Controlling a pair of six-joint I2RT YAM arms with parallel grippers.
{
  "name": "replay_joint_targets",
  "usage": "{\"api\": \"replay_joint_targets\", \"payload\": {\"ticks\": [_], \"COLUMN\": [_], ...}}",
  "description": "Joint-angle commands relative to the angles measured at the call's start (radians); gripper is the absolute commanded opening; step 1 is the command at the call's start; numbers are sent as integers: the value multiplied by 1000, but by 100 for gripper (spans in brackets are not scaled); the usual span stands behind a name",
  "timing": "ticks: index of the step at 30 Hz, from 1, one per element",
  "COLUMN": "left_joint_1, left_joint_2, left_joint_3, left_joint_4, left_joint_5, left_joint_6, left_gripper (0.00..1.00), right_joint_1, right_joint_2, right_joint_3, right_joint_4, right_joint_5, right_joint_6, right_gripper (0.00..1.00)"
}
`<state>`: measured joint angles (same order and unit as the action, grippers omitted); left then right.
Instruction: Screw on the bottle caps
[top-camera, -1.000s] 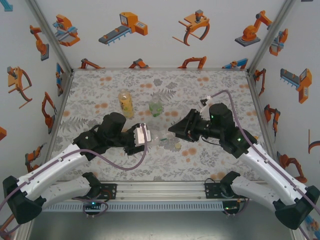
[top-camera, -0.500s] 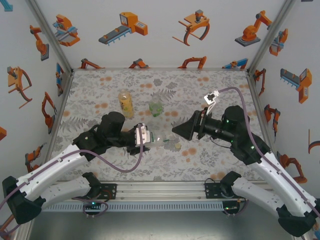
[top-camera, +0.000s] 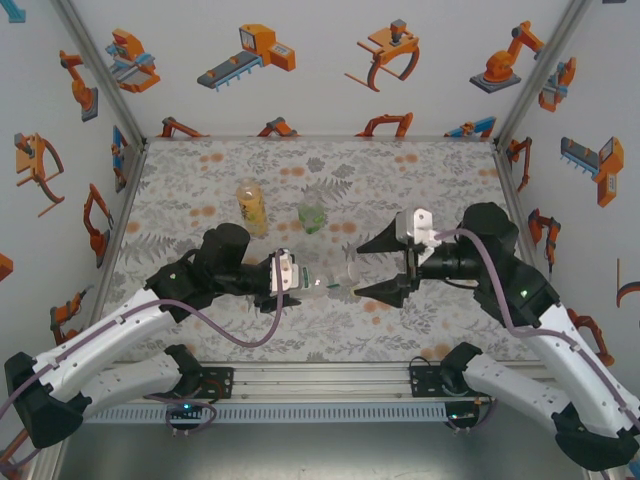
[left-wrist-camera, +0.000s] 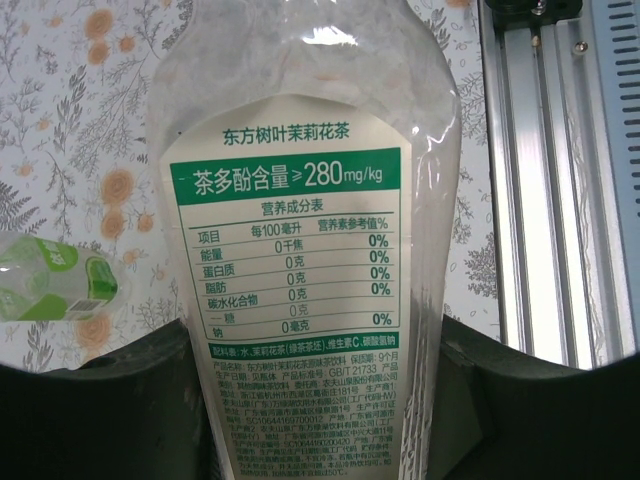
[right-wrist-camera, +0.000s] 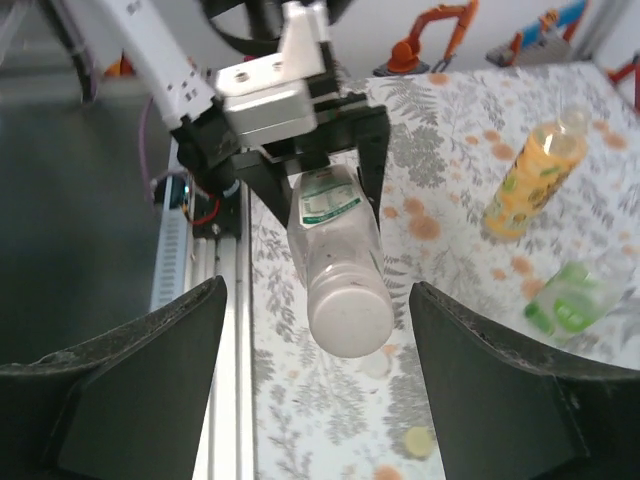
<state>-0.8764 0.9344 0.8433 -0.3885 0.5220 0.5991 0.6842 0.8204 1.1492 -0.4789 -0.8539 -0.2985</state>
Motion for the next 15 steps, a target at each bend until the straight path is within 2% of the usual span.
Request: {"api": "replay_joint_targets", "payload": {"ticks": [1,7,15], "left_joint_1": [-3,-3,-3], "left_joint_2": [-3,-2,9], "left_joint_3": [22,22,26], "left_joint_4": [0,-3,-6], "left_joint_5": [32,32,31], "left_joint_6": [22,24,20], "left_gripper": [4,4,4], "right_joint_1": [6,5,5], "right_joint_2": [34,75,88], "right_joint_3": [57,55,15], "right_joint_4": [-181,-196,-138], "right_joint_5": [-47,-45,-25], "right_joint_6": [-275,-316,-297], "right_gripper": [69,68,58]}}
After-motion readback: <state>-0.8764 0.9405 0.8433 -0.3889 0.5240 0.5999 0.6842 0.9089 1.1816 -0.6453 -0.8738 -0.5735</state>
